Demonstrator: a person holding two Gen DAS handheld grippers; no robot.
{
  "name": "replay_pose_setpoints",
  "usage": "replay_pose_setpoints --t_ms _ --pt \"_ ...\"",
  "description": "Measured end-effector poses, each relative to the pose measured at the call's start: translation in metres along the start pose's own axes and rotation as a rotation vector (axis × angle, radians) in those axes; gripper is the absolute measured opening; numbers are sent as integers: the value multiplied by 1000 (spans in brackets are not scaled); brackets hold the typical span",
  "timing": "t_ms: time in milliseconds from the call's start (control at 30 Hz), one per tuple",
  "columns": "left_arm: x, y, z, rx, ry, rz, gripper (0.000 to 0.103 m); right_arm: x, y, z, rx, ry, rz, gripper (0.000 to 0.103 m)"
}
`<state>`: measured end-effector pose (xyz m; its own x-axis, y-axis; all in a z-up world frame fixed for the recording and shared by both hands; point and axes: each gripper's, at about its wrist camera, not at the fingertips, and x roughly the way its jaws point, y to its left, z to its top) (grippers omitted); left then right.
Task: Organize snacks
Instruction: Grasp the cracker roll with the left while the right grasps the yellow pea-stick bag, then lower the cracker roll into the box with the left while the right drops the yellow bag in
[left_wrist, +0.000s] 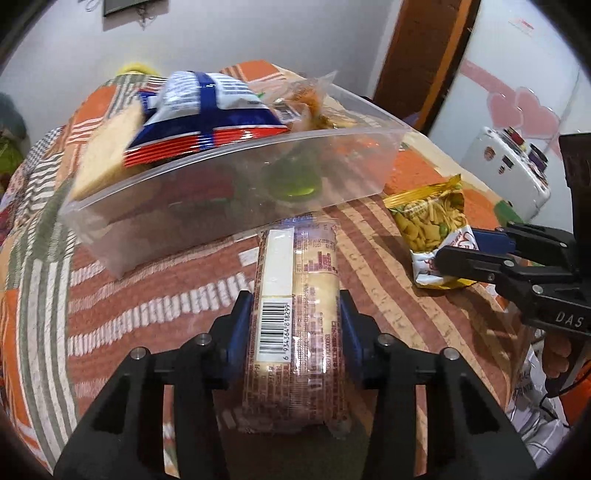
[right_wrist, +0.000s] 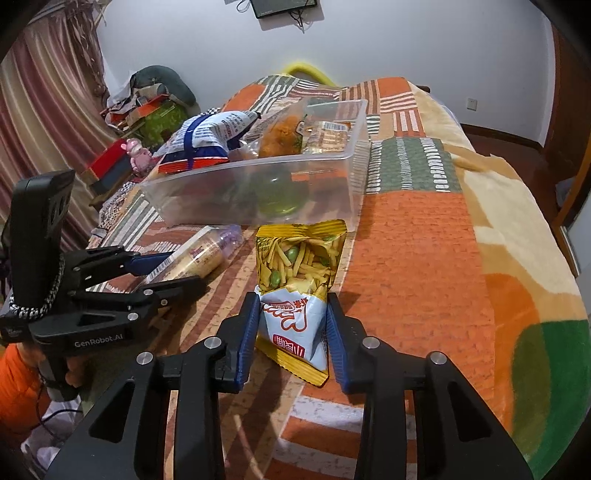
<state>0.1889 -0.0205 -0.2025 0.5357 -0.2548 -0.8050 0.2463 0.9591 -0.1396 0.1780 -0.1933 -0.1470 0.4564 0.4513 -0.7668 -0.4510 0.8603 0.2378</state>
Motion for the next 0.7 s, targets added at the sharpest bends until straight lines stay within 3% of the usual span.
replay_pose_setpoints --t_ms 333,700 --pt "-43 3 4 -37 -105 30 45 -17 6 12 -3 -60 0 31" --pt "-71 8 58 -98 -243 38 45 -35 8 52 -19 -185 -24 31"
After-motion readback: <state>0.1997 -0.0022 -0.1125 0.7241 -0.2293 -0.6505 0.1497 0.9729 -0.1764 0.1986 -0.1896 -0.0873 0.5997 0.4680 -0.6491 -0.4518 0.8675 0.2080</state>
